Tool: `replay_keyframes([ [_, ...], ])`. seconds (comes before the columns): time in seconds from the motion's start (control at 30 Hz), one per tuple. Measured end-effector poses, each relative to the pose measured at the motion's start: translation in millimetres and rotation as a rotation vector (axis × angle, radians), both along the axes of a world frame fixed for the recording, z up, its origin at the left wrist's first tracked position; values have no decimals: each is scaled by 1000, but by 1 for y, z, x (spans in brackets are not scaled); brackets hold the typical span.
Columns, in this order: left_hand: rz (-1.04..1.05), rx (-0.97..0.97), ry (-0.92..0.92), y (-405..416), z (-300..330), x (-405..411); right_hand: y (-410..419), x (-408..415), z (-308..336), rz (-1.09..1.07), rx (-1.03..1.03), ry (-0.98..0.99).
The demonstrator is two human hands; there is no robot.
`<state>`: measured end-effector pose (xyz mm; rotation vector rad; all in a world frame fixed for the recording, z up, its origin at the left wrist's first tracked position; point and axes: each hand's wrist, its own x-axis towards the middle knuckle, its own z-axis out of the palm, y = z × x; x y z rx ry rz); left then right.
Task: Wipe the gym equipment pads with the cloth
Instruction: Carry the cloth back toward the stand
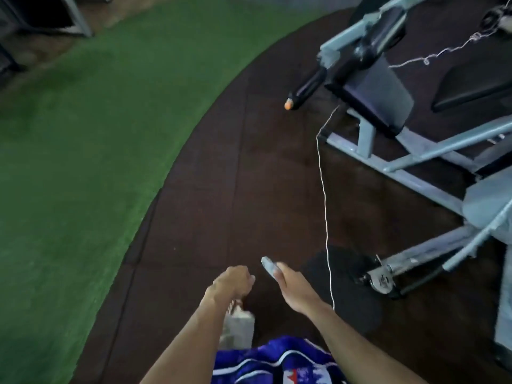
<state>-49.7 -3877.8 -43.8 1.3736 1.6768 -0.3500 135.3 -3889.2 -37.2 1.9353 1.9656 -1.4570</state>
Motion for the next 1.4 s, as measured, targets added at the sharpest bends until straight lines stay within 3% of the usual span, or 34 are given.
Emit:
replay_keyframes([
  [0.37, -137, -4, 18, 329, -1, -45, 319, -40, -6, -90, -36, 31],
  [0.87, -63, 19, -38, 800, 13, -50, 794, -58, 12, -20, -19, 2],
  [1.13, -138, 27, -32, 1074, 8, -88, 1053, -94, 10, -118, -98, 14],
  [1.3, -189, 20, -15, 1225, 19, -100, 1197, -104, 27, -253, -128, 125],
  [1.4, -224, 5, -21, 1318, 16, -93, 1284, -97, 21, -216, -122, 105],
])
